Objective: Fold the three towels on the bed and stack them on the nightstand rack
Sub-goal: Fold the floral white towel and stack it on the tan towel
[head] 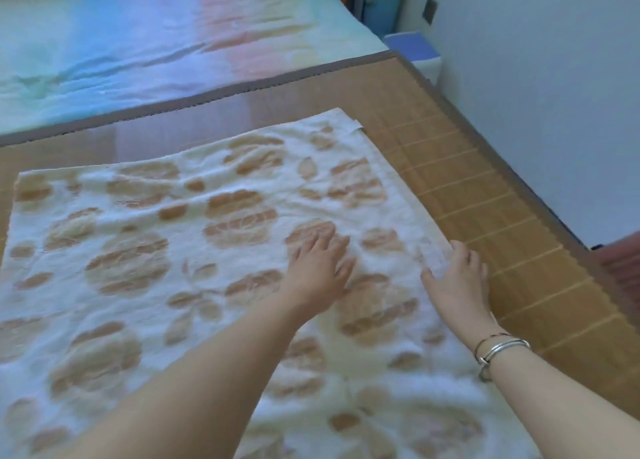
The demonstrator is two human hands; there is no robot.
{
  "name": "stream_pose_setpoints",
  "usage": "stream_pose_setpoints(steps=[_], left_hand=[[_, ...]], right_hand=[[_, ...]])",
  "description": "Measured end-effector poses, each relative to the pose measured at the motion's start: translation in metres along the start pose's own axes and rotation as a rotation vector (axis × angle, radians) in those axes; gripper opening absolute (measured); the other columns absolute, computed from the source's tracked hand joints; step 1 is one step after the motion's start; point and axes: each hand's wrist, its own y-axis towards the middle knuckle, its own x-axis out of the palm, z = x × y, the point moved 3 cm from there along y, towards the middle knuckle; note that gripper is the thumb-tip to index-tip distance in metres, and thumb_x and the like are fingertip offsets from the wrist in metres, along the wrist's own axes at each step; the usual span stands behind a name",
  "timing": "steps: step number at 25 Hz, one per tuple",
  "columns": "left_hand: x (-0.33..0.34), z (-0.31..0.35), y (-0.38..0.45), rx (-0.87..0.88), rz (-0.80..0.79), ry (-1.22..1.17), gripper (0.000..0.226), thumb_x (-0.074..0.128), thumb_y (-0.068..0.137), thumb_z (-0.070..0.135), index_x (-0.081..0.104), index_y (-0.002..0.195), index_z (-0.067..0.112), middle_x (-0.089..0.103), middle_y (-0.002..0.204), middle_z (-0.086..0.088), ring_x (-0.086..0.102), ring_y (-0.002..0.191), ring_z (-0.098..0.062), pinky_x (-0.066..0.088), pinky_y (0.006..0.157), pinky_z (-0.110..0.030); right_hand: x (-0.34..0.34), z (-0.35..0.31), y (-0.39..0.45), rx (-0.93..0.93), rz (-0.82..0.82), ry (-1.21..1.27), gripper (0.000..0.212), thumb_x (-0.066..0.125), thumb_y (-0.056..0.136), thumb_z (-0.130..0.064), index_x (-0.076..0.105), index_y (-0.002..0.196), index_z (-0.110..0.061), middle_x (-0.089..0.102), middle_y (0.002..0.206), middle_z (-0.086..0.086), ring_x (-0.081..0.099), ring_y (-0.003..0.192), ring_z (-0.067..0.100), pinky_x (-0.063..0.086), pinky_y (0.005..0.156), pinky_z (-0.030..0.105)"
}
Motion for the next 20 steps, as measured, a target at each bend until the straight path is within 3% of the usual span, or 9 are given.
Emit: stream_pose_setpoints(steps=[5, 7, 11, 13, 15, 17, 20], left_hand=[[0.027, 0.075, 0.041, 0.21, -0.037, 0.025, 0.041, 0.037, 0.1, 0.036, 0.042, 0.141, 0.031, 0.027, 0.154, 0.008, 0.019, 0.142, -0.024, 0.021, 0.115, -0.043], [0.033, 0.094, 0.055, 0.105, 0.009, -0.022, 0.041, 0.039, 0.097, 0.046, 0.05, 0.132, 0.029, 0.036, 0.144, 0.006, 0.028, 0.132, -0.026, 0.028, 0.109, -0.042], [0.032, 0.113, 0.082, -0.235, 0.017, -0.146, 0.069, 0.045, 0.08, 0.073, 0.051, 0.119, 0.017, 0.052, 0.118, -0.002, 0.048, 0.113, -0.026, 0.04, 0.098, -0.045], [0.02, 0.108, 0.086, -0.307, 0.033, -0.335, 0.052, 0.058, 0.085, 0.049, 0.043, 0.117, 0.011, 0.055, 0.097, -0.005, 0.059, 0.091, -0.022, 0.052, 0.077, -0.039], [0.003, 0.091, 0.082, -0.371, 0.077, -0.562, 0.03, 0.055, 0.091, 0.014, 0.037, 0.114, 0.011, 0.051, 0.093, -0.006, 0.056, 0.076, -0.018, 0.051, 0.059, -0.032], [-0.02, 0.054, 0.064, -0.423, 0.145, -0.739, 0.028, 0.053, 0.088, -0.002, 0.036, 0.102, 0.015, 0.053, 0.105, -0.012, 0.06, 0.084, -0.024, 0.058, 0.067, -0.039], [-0.044, 0.012, 0.033, -0.425, 0.212, -0.842, 0.038, 0.055, 0.085, -0.006, 0.031, 0.083, 0.024, 0.054, 0.112, -0.017, 0.065, 0.094, -0.034, 0.059, 0.074, -0.05]], right_hand=[[-0.009, 0.043, 0.02, 0.161, -0.075, 0.003, 0.052, 0.065, 0.081, -0.042, 0.049, 0.118, -0.01, 0.051, 0.123, 0.012, 0.043, 0.118, 0.035, 0.039, 0.095, 0.041], [-0.006, 0.045, 0.024, 0.135, -0.202, 0.036, 0.042, 0.064, 0.08, -0.041, 0.054, 0.108, -0.011, 0.061, 0.109, 0.009, 0.055, 0.107, 0.034, 0.047, 0.086, 0.04], [-0.011, 0.029, 0.01, -0.057, -0.427, 0.339, 0.013, 0.06, 0.084, -0.023, 0.056, 0.096, -0.027, 0.064, 0.092, -0.007, 0.062, 0.089, 0.016, 0.05, 0.073, 0.032], [-0.012, 0.015, -0.001, -0.113, -0.554, 0.44, 0.021, 0.063, 0.083, -0.02, 0.055, 0.101, -0.028, 0.063, 0.097, -0.007, 0.061, 0.091, 0.013, 0.05, 0.077, 0.031], [-0.01, 0.001, -0.013, -0.189, -0.634, 0.363, 0.042, 0.067, 0.078, -0.022, 0.049, 0.117, -0.026, 0.061, 0.104, -0.004, 0.06, 0.094, 0.016, 0.051, 0.082, 0.035], [-0.006, -0.025, -0.031, -0.249, -0.703, 0.249, 0.067, 0.07, 0.074, -0.026, 0.037, 0.132, -0.031, 0.058, 0.113, -0.006, 0.06, 0.095, 0.015, 0.052, 0.083, 0.037], [-0.001, -0.055, -0.052, -0.334, -0.759, 0.112, 0.08, 0.068, 0.074, -0.024, 0.023, 0.14, -0.038, 0.051, 0.134, -0.01, 0.062, 0.088, 0.013, 0.055, 0.077, 0.036]])
